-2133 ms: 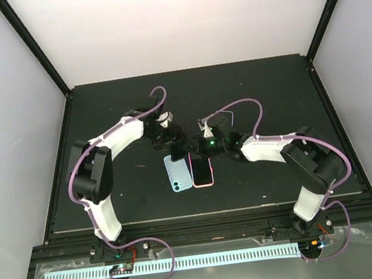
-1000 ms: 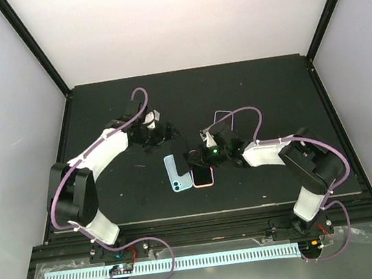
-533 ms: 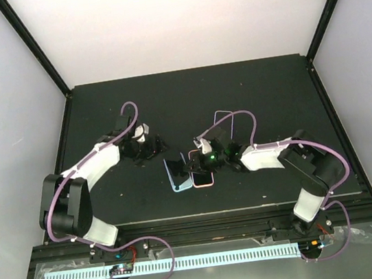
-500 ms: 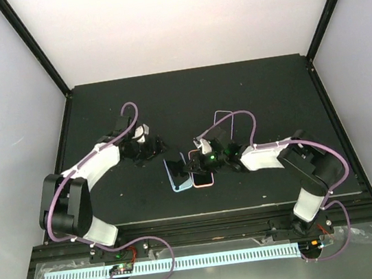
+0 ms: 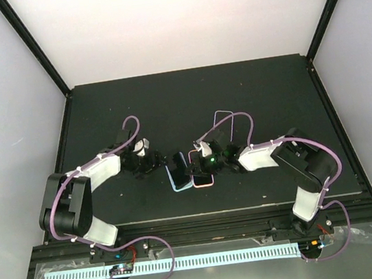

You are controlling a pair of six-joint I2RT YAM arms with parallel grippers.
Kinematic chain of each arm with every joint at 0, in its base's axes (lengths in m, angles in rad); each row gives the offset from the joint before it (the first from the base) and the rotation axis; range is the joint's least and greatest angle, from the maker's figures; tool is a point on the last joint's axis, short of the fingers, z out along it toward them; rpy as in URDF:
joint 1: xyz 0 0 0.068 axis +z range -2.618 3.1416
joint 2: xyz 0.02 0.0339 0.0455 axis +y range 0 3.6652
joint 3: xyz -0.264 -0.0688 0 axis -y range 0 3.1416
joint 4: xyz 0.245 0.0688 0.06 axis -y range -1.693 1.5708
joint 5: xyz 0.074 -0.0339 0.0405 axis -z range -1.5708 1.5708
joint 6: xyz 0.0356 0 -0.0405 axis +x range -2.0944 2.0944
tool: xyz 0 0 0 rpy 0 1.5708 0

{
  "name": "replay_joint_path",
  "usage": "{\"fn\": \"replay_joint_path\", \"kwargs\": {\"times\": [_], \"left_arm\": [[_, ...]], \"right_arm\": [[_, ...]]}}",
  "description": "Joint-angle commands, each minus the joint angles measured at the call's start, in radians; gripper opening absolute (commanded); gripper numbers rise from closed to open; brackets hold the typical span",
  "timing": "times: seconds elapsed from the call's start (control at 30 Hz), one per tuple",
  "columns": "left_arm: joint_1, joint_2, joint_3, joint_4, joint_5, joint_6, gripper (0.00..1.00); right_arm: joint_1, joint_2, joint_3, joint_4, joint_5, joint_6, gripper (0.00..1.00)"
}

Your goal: Put the phone into the phone case

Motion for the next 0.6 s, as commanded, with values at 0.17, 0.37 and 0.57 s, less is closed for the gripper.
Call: {"fn": "replay_joint_path", "kwargs": {"times": [0.17, 0.37, 0.57], "left_arm": [[0.005, -0.024, -0.043, 0.088, 0.043, 0.037, 0.74], [0.003, 0.010, -0.094, 0.178, 0.120, 0.001, 0.67], [0.003, 0.023, -0.118, 0.224, 0.140, -0.016, 0.56]], "right_arm": [[0.005, 0.027, 0.002, 0.003, -0.010, -0.012, 0.01], [0.007, -0.001, -0.019, -0.015, 0.060, -0.015, 0.01], [0.006, 0.078, -0.052, 0.108, 0.011, 0.073, 0.02]]}}
